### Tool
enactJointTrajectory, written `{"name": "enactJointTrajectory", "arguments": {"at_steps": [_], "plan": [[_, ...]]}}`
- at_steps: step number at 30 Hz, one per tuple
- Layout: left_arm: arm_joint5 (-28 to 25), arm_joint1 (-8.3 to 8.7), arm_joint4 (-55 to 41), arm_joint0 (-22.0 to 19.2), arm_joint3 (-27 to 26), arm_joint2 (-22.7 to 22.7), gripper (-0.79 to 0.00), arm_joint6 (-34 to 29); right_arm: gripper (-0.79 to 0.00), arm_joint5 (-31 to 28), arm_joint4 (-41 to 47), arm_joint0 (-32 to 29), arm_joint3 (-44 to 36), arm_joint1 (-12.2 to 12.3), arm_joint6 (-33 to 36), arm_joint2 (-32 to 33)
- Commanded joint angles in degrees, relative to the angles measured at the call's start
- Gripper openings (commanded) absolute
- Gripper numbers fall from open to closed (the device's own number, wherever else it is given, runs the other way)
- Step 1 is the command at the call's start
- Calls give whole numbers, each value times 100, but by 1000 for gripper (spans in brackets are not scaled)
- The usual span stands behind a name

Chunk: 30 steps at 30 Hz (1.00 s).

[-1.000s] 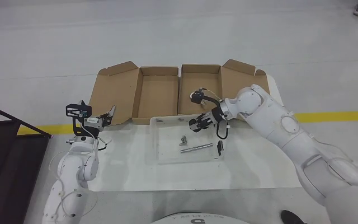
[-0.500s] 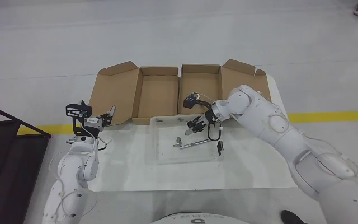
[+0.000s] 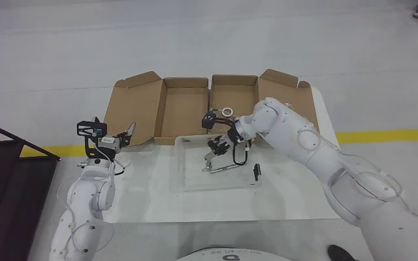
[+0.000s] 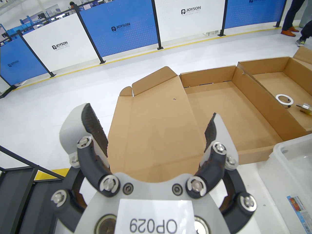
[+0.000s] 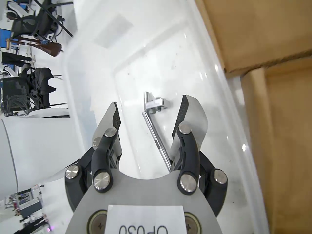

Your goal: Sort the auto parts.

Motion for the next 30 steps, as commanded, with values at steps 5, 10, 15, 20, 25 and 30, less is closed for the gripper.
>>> {"name": "enactJointTrajectory", "arguments": {"at_steps": [5, 10, 15, 20, 25, 30], "plan": [[0, 0, 0, 0, 0, 0, 0, 0, -292, -1304, 297, -83, -575, 639, -1330, 176], [0, 0, 0, 0, 0, 0, 0, 0, -219, -1321, 1044, -509, -1653, 1396, -1347, 1186], [0, 0, 0, 0, 0, 0, 0, 0, -111, -1321, 1891, -1564, -2769, 2040, -1347, 2769], [0, 0, 0, 0, 0, 0, 0, 0, 0, -1321, 2827, -2537, -3266, 2365, -1346, 4089], [0, 0, 0, 0, 0, 0, 0, 0, 0, -1321, 3545, -2843, -2868, 2371, -1346, 4576], [0, 0, 0, 0, 0, 0, 0, 0, 0, -1321, 3980, -2804, -2245, 2253, -1346, 4673]]}}
